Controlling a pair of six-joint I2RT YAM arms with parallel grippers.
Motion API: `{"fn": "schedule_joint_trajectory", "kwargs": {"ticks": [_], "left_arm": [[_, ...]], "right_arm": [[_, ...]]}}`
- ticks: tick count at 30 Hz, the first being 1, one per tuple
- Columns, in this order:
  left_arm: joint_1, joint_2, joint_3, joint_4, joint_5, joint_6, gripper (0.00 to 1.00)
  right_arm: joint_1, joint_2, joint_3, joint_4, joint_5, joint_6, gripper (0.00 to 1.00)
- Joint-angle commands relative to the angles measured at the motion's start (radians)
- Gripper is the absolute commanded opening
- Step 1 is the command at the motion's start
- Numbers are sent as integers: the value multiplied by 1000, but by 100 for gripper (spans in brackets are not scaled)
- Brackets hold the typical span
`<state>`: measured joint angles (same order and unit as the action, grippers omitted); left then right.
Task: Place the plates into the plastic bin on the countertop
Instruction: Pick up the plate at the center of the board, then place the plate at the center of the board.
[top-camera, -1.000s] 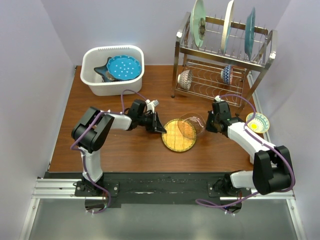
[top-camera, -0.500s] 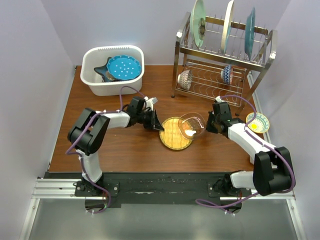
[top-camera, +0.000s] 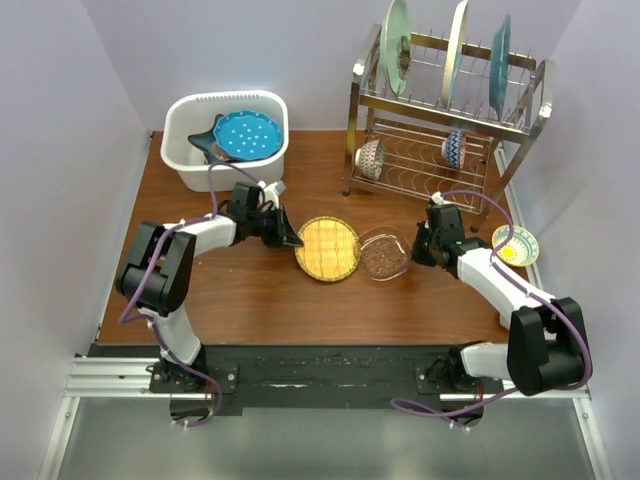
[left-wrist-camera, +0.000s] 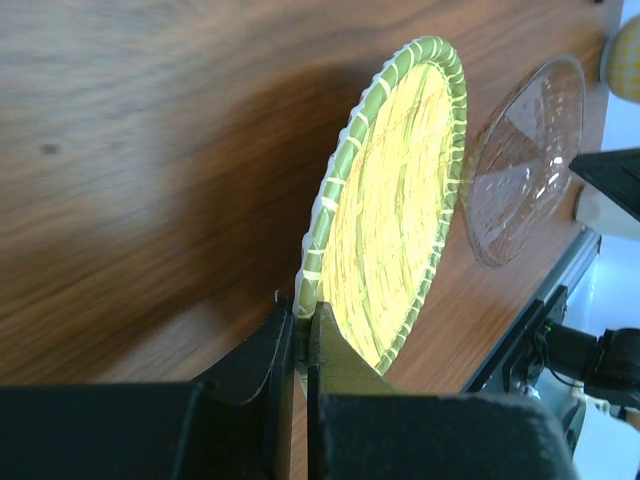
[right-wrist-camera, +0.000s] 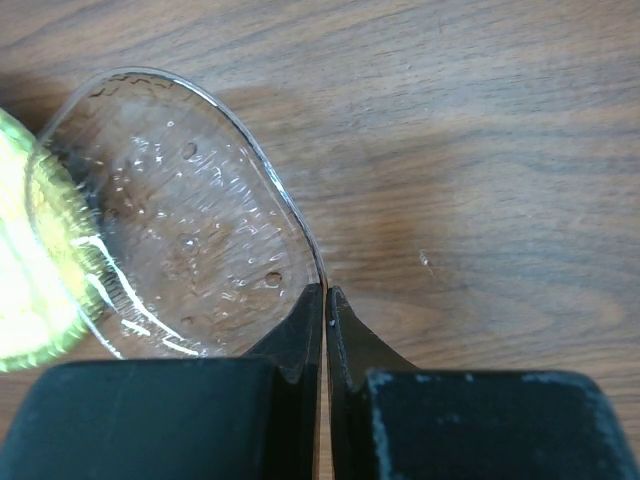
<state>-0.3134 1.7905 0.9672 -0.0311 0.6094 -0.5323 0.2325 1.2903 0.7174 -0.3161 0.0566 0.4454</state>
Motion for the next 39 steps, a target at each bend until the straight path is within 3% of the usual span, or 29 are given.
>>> {"fn": "schedule_joint_trajectory", "kwargs": {"ticks": [1,26,32,39], "left_arm": [[51,-74,11,-35,-34,64,0],[120,-102,185,-119,46,80,0],[134,-94,283,-171,47,103,0],[166,-102,352,-208,62,109,0]], "right_arm": [[-5,-8,-6,46,-18,10,0],[-5,126,-3,78,-116,-7,3],[-5,141,-6,83,-130,-11,16],[-5,136,-3,80,-130,-13,48]]}}
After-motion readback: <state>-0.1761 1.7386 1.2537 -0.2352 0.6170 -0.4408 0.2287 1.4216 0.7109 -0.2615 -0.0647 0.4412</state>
